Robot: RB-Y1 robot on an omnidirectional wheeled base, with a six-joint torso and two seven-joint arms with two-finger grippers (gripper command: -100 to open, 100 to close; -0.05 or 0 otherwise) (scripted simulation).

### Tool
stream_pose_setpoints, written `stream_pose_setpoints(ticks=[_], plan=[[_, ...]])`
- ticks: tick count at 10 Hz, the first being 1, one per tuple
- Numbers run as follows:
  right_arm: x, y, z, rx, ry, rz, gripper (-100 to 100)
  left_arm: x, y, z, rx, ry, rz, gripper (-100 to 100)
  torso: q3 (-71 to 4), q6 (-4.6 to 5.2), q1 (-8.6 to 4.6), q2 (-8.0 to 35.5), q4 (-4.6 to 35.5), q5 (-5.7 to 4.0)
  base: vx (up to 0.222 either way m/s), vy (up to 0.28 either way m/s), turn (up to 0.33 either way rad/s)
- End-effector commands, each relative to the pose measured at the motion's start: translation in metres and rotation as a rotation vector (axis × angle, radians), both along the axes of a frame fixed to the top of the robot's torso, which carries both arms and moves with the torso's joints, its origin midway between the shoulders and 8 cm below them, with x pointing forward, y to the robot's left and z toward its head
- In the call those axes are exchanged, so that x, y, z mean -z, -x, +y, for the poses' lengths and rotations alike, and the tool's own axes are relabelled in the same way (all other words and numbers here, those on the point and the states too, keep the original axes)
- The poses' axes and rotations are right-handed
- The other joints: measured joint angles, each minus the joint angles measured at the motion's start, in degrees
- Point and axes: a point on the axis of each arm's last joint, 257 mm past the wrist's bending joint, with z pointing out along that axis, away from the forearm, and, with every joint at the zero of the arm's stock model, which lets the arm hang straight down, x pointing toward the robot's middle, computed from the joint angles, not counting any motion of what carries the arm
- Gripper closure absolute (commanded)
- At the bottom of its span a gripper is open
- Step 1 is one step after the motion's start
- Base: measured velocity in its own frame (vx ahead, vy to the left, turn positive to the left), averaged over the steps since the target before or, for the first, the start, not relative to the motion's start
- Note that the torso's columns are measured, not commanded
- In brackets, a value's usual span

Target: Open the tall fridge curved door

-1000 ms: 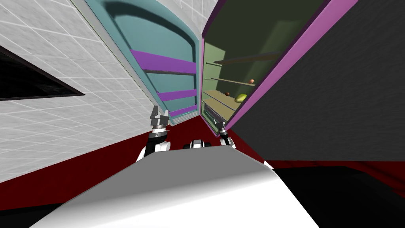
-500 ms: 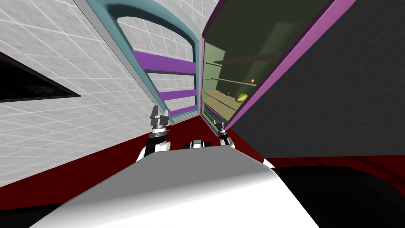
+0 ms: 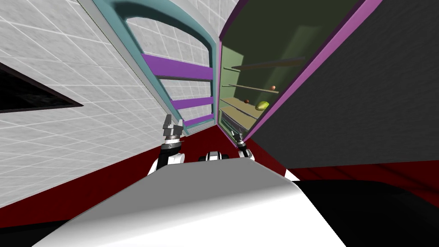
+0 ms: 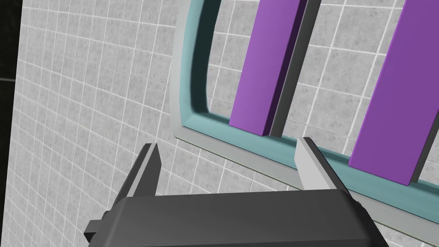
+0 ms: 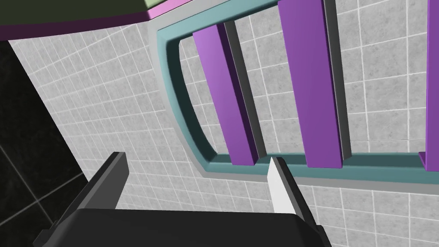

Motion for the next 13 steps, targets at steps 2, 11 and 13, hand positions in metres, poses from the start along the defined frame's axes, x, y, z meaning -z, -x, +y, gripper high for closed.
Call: stream_pose_setpoints(ticks=[2,11,13], plan=[[0.004,-0.001,-0.001,0.013,0.044,-0.001,-100,0.000,0.000,0.000,0.000,0.000,0.000,0,0.0,-0.01,-0.06,0.0,0.0,-0.01,0.006,0.035,-0.013],[-0.043,-0.054,-0.031,0.002,0.052,0.000,-100,0.000,0.000,0.000,0.000,0.000,0.000,0,0.0,0.00,0.05,0.0,0.0,0.02,-0.026,0.046,-0.011],[-0.061,-0.070,-0.040,0.000,0.051,-0.001,-100,0.000,0.000,0.000,0.000,0.000,0.000,0,0.0,0.00,-0.03,0.0,0.0,-0.01,-0.063,0.040,-0.016]])
